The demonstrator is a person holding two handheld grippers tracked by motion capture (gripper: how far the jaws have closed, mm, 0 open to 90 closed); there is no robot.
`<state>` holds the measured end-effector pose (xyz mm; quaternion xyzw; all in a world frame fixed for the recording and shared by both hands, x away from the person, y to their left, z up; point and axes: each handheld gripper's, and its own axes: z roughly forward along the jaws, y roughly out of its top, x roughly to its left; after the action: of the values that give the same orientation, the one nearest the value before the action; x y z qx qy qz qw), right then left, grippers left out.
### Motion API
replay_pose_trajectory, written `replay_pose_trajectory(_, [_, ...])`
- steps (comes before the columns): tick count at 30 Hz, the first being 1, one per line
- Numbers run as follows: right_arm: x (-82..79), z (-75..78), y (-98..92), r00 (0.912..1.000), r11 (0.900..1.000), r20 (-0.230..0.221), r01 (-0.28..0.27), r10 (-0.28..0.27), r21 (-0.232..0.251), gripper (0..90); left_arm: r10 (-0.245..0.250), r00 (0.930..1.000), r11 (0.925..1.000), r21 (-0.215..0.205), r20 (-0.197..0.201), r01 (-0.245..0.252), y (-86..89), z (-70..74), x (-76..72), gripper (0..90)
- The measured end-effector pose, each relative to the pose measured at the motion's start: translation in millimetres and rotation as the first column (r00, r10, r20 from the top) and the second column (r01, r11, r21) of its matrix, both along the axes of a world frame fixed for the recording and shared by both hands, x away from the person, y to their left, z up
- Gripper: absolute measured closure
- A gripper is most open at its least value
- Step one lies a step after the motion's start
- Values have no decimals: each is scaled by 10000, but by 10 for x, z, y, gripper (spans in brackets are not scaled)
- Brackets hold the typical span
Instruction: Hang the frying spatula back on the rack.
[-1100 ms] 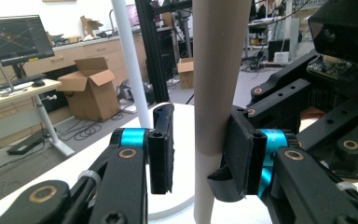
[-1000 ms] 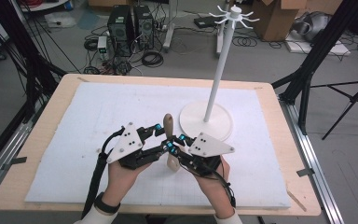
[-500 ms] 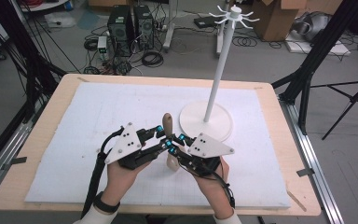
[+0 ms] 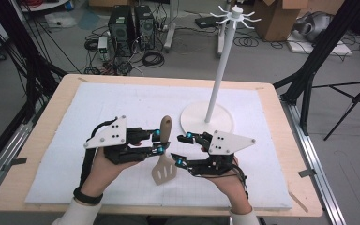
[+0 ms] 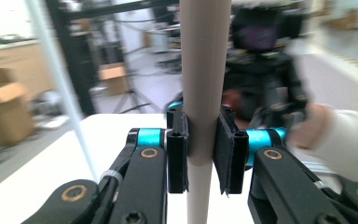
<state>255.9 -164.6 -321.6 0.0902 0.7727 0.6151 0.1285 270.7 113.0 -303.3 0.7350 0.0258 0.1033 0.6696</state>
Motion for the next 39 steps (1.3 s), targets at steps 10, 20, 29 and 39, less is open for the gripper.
replay_pose_trajectory(10, [-13,-35,195,9802,9804,-355,-1937,1950,358,521,-2599,9649,9647,-542,-363,2578,4,63,50,762])
replay_pose_trajectory(20, [-35,-17,187,9718,9706,-213,-2331,2347,598,692,-3127,9484,9492,-536,-521,3100,-27,53,80,761])
replay_pose_trajectory(29, [-38,-24,161,9781,9763,-27,-2076,2082,604,783,-2937,9543,9552,-560,-552,2907,-47,47,77,751])
replay_pose_trajectory(39, [17,16,40,9894,9859,67,-1453,1453,827,786,-1231,9911,9897,-796,-507,1189,217,90,8,342])
